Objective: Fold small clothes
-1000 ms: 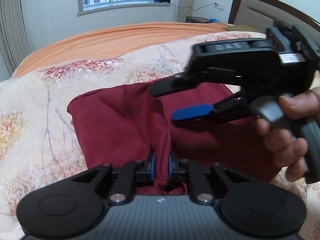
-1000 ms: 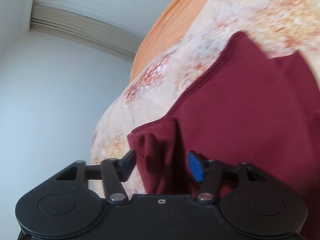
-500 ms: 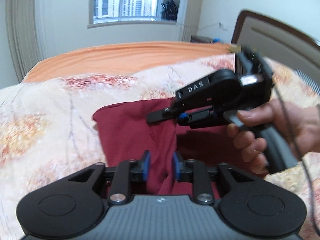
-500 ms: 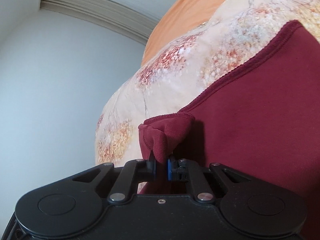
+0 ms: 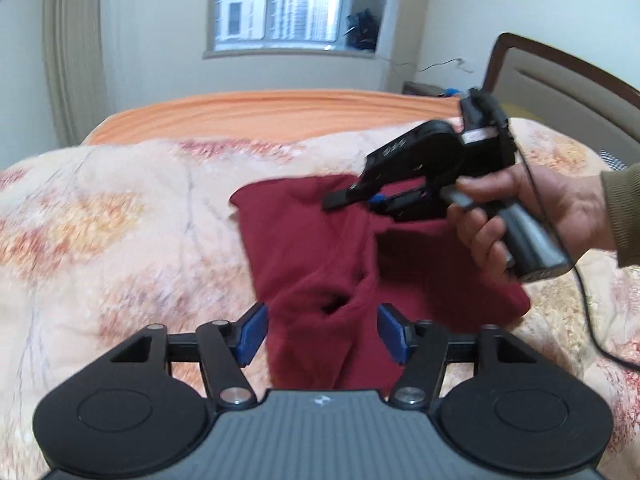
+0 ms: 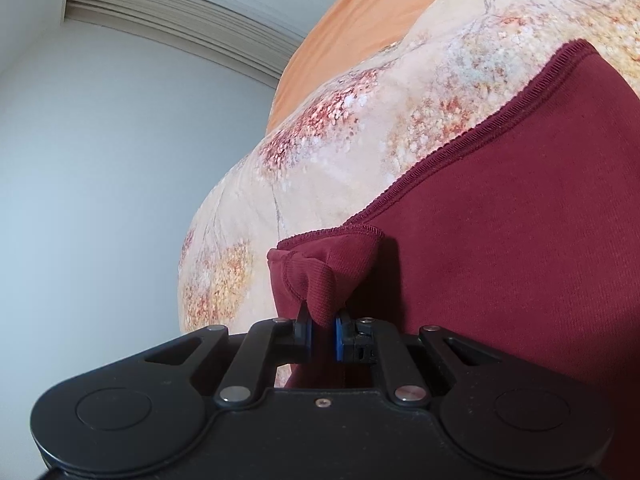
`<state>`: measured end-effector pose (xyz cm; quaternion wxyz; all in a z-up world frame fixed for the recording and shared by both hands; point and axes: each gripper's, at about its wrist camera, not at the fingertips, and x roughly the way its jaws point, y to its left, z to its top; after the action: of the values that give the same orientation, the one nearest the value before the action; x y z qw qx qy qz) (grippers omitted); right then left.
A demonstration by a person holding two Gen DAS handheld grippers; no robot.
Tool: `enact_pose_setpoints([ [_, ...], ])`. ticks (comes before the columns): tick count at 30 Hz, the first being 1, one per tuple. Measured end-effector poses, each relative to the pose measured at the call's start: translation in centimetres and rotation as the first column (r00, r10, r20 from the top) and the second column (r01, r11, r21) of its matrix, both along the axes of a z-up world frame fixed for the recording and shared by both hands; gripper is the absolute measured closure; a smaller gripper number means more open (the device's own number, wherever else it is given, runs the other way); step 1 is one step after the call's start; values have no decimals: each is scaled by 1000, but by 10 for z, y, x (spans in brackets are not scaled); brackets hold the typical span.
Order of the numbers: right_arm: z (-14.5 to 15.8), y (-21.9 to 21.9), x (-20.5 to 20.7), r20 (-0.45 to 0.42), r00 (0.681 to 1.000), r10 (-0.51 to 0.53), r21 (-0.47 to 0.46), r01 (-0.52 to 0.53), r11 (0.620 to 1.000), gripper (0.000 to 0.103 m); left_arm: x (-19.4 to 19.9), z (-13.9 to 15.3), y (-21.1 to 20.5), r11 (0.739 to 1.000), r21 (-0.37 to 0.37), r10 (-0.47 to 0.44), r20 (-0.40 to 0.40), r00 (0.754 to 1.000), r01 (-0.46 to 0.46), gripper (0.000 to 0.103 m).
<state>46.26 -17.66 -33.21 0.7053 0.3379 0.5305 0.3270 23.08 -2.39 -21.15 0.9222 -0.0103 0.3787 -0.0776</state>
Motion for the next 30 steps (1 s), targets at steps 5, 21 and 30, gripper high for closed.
enact_pose_setpoints([
  [5, 2, 2, -1, 3, 1000, 0, -3, 0, 1000, 92, 7, -17, 3, 1000, 8, 16, -38, 999, -15, 41],
  [21, 11, -5, -1, 23, 1000, -2, -29, 3, 1000, 92, 32, -9, -8, 995, -97, -14, -28, 1000, 12, 88],
  [30, 30, -23, -1, 70, 998, 7, -27, -5, 1000, 92, 37, 2, -26, 992, -122, -43, -7, 999, 41, 88],
])
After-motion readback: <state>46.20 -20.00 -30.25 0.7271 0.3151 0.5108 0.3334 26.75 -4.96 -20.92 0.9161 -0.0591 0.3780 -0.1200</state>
